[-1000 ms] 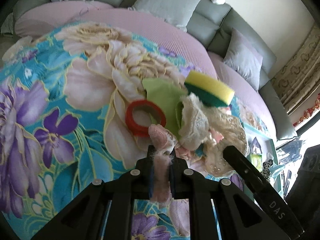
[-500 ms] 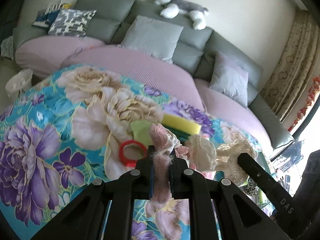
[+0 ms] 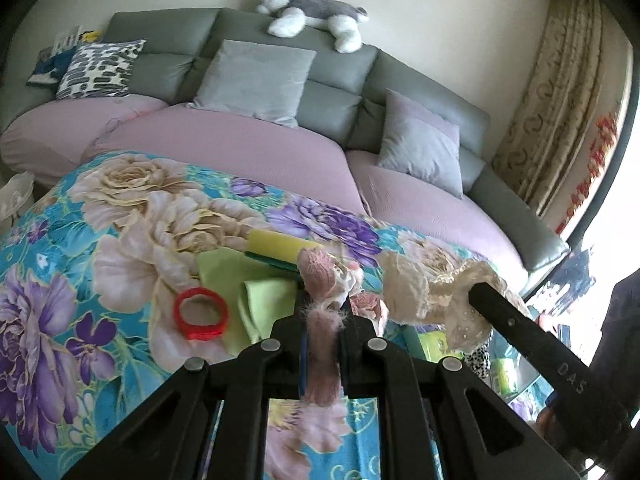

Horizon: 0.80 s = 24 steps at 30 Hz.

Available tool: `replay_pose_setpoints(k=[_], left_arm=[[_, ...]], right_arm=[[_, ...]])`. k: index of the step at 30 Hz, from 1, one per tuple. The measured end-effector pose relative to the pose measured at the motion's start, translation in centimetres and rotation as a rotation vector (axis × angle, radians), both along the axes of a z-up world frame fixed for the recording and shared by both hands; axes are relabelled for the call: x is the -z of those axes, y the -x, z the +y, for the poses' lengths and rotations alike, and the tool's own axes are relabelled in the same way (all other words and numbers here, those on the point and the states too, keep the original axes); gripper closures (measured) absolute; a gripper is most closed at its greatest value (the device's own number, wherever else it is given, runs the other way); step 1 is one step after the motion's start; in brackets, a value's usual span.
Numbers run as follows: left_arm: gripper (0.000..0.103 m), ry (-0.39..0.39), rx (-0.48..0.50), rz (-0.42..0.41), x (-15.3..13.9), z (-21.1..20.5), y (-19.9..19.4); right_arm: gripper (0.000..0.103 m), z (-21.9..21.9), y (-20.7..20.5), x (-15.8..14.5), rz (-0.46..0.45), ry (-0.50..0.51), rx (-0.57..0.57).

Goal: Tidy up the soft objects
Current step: 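Lift both lace cloths and carry them with both grippers toward the tray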

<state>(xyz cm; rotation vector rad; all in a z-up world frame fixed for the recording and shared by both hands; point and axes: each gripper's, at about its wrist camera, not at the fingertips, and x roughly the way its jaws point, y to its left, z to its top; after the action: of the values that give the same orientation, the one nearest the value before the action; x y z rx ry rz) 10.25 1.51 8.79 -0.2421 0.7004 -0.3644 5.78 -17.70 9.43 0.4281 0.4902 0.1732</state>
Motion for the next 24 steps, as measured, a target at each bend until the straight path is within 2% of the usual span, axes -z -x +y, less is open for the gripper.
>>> replay_pose_setpoints(k=[7, 11, 19, 24], left_arm=[[0.091, -0.021, 0.078, -0.030, -0.6, -4.2, -0.1], [0.091, -0.053, 0.129, -0.053, -1.0, -6.8, 0.0], [0.091, -0.077, 0.197, -0.029, -0.7, -10.4, -0.3], [0.091, -0.095, 0.233, -0.038, -1.0, -12.6, -0.7]], right_arm=[[0.097, -3.7, 0.3, 0.5, 0.005, -0.013, 0.081], [0.097, -7.5, 1.5, 0.5, -0.004, -0.027, 0.191], [0.097, -13.6, 4.2, 0.6, 0.020, 0.001, 0.377], [0.097, -15.5, 5.1, 0.4, 0.013, 0.006, 0.431]])
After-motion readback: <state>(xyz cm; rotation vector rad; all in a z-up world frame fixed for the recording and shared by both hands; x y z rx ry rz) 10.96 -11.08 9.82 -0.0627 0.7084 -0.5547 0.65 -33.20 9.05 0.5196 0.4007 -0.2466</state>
